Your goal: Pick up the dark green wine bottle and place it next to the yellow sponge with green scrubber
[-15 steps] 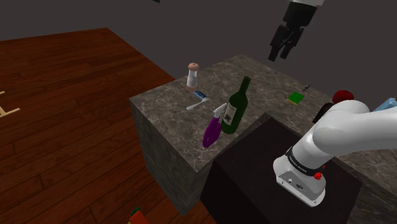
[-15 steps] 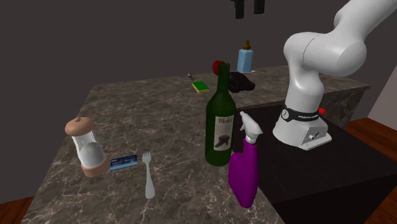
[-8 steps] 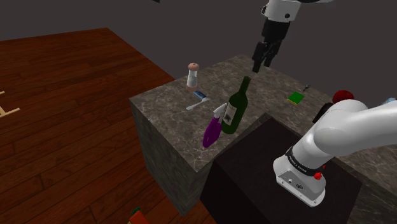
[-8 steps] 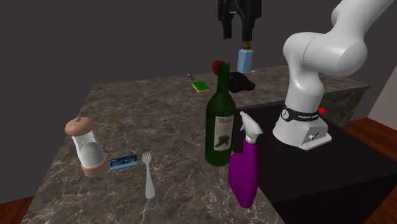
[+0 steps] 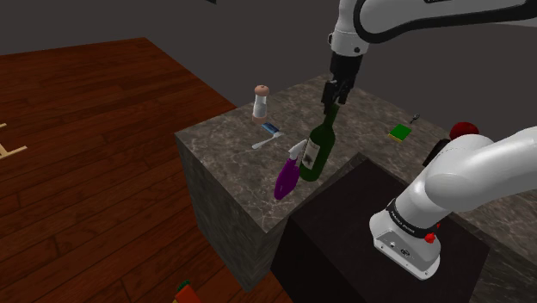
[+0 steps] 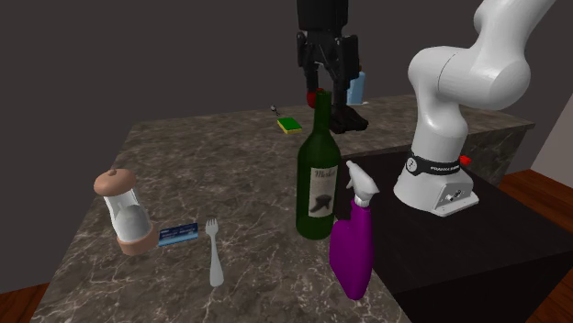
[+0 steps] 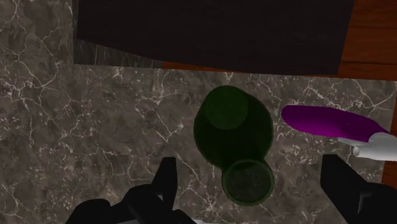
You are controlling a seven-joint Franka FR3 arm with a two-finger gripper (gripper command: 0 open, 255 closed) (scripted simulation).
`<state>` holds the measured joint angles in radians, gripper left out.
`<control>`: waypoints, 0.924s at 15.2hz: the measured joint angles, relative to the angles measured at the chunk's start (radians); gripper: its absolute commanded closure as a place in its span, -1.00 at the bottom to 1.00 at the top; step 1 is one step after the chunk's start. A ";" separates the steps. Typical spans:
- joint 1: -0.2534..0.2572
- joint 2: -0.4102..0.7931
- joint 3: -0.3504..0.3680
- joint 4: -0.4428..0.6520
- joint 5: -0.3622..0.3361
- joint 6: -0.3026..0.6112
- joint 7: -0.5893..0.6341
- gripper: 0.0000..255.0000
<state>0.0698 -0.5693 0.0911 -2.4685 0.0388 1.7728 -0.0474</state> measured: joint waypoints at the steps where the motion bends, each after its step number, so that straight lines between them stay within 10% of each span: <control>1: -0.001 0.000 -0.001 -0.013 -0.001 0.013 -0.002 -1.00; 10: 0.000 0.001 0.001 -0.062 0.000 0.063 -0.002 -1.00; 11: 0.000 0.001 0.001 -0.062 0.000 0.063 -0.002 1.00; 14: 0.000 0.001 0.001 -0.062 0.000 0.063 -0.002 1.00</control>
<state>0.0700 -0.5681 0.0918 -2.5304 0.0390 1.8358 -0.0498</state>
